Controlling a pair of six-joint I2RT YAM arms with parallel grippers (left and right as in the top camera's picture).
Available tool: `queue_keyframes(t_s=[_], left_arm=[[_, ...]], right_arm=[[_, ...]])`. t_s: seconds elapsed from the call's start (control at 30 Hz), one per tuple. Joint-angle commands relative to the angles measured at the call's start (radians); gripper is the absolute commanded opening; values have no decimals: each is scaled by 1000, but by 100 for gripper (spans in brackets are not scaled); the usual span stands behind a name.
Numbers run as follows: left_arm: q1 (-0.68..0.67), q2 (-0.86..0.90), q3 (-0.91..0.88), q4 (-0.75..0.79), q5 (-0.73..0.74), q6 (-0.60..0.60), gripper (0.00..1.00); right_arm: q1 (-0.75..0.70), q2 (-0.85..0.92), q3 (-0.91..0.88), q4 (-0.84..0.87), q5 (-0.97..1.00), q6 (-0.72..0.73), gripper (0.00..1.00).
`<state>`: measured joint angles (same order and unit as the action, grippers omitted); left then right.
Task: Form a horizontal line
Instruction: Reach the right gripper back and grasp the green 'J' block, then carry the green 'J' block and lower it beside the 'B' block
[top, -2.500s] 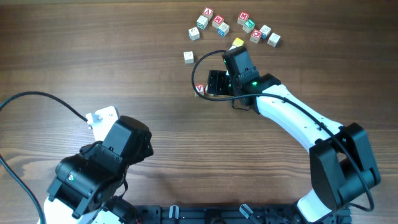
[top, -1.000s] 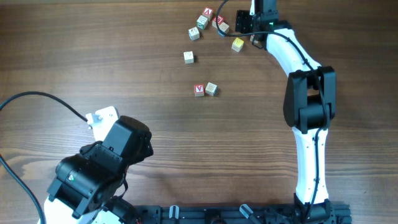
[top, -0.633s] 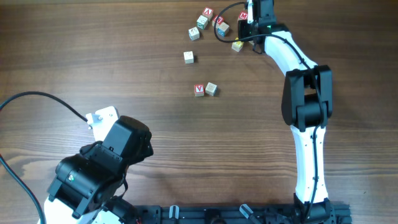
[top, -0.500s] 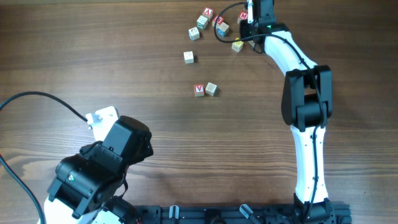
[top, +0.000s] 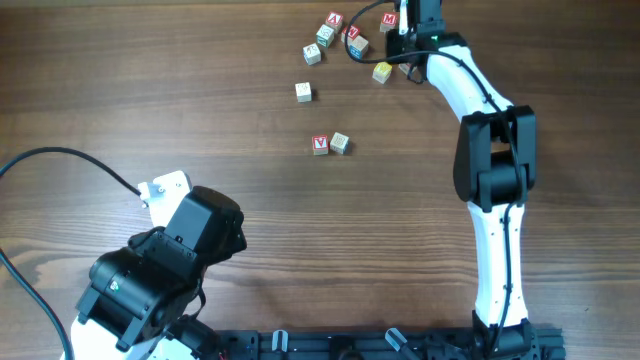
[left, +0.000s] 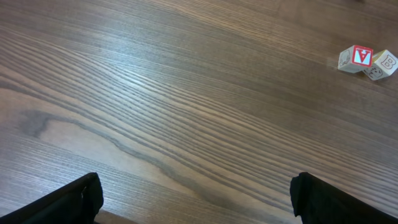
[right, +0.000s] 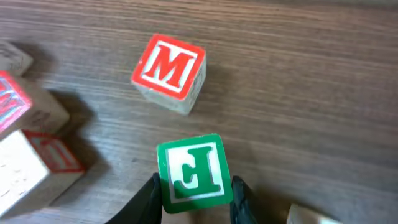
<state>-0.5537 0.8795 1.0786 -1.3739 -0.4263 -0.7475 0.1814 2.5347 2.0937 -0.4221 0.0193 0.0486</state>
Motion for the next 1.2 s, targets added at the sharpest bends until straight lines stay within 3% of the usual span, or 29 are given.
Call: queue_keyframes(t_s=[0.0,0.13,0.27,0.47,0.63,0.83,0.93,1.0,1.07,1.17], left_arm=[[2,-1,-2,0,-16,-20,100],[2,-1,-2,0,-16,-20,100],[2,-1,-2,0,-16,-20,100],[2,-1,-2,0,-16,-20,100],[2,-1,-2,0,-16,-20,100],[2,-1,-2,0,-16,-20,100],[2,-1,-2,0,-16,-20,100],[2,-1,-2,0,-16,-20,100],[2,-1,-2,0,-16,-20,100],[2,-1,-2,0,-16,-20,100]], right_arm=[[-5,-179,23,-28,-82,34,27],[-5,-352,23,-129,-158,44,26],[-5,-527,23,-403,-241,90,25],[10,-541,-48,-694,-335,92,21],[50,-541,-330,-603,-332,120,22],[99,-541,-674,-279,-295,249,22],[134,-541,-712,-189,-108,314,22],[161,-541,-712,-154,-98,351,21],[206,-541,-712,-154,-93,374,21],[271,-534,-714,-171,87,374,22]])
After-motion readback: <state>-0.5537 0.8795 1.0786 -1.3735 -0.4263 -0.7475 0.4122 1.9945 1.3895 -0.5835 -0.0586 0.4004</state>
